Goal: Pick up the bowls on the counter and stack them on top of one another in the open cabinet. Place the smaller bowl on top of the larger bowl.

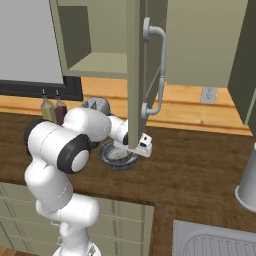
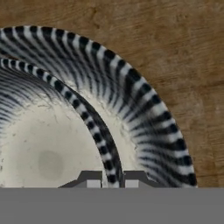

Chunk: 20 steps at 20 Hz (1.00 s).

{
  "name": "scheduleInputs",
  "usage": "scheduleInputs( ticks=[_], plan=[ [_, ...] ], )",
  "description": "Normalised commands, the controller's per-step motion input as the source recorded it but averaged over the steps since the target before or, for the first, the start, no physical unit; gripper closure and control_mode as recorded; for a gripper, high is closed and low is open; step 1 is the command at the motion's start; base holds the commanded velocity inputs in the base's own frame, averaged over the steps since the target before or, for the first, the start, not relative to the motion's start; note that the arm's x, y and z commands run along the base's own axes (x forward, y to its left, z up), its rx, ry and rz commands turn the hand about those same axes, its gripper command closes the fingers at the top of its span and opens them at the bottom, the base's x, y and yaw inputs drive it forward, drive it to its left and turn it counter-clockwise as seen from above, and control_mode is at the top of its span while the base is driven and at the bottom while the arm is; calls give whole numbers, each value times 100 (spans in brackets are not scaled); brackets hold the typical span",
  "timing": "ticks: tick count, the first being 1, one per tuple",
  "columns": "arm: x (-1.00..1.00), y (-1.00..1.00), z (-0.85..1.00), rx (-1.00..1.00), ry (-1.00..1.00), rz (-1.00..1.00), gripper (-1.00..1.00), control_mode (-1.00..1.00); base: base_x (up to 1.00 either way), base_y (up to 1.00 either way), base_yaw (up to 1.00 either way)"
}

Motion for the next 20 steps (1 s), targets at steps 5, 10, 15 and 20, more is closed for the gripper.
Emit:
scheduleInputs(
  ticks=[5,10,15,20],
  plan=[
    [-2,0,9,0,0,0,-100,-100,0,0,0],
    [-10,0,40,0,0,0,-100,-100,0,0,0],
    [-12,-6,17,0,0,0,-100,-100,0,0,0],
    [-16,-26,0,0,0,0,-100,-100,0,0,0]
  ],
)
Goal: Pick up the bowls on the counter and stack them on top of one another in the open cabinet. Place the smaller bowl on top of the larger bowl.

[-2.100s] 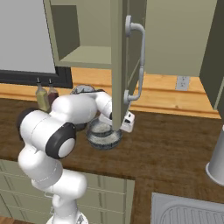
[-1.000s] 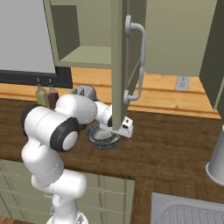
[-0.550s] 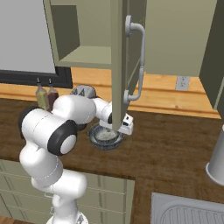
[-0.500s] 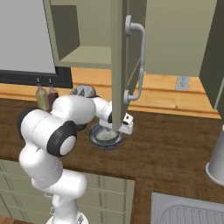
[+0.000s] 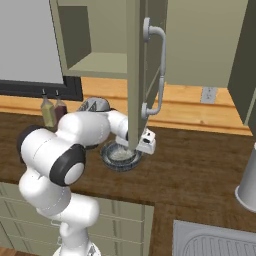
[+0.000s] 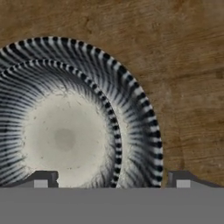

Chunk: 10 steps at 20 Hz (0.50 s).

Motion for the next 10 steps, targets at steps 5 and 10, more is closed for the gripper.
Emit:
scheduleInputs(
  ticks=[5,10],
  plan=[
    [-1,-6,-21,0,0,0,-100,-100,0,0,0],
    [0,0,-31,-3,3,0,-100,-100,0,0,0]
  ],
)
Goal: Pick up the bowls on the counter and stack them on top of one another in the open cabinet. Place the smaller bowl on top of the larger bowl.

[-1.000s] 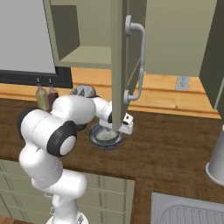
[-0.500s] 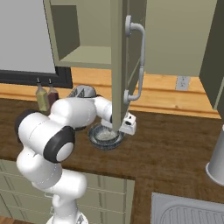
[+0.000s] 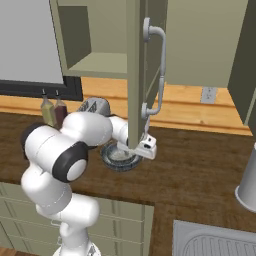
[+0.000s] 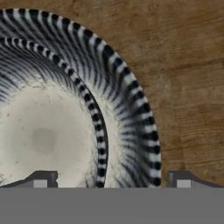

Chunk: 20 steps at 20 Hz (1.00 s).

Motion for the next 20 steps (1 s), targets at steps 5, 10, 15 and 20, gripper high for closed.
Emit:
scheduleInputs(
  ticks=[5,10,15,20],
  plan=[
    [0,-4,-27,-1,4,0,-100,-100,0,0,0],
    [0,0,-21,0,5,0,-100,-100,0,0,0],
    [1,7,-15,-1,2,0,100,-100,0,0,0],
    [0,35,-3,0,0,-1,100,-100,0,0,0]
  ],
)
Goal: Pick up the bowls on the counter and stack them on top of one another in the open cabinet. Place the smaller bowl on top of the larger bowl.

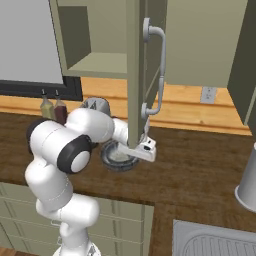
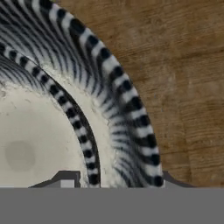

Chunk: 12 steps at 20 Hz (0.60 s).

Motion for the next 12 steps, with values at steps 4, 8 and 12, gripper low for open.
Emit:
scheduleInputs(
  ticks=[4,8,12],
  plan=[
    [-1,31,0,0,0,-3,100,-100,0,0,0],
    [-17,24,0,0,0,-7,100,-100,0,0,0],
    [-55,0,24,2,-5,-18,100,-100,0,0,0]
  ],
)
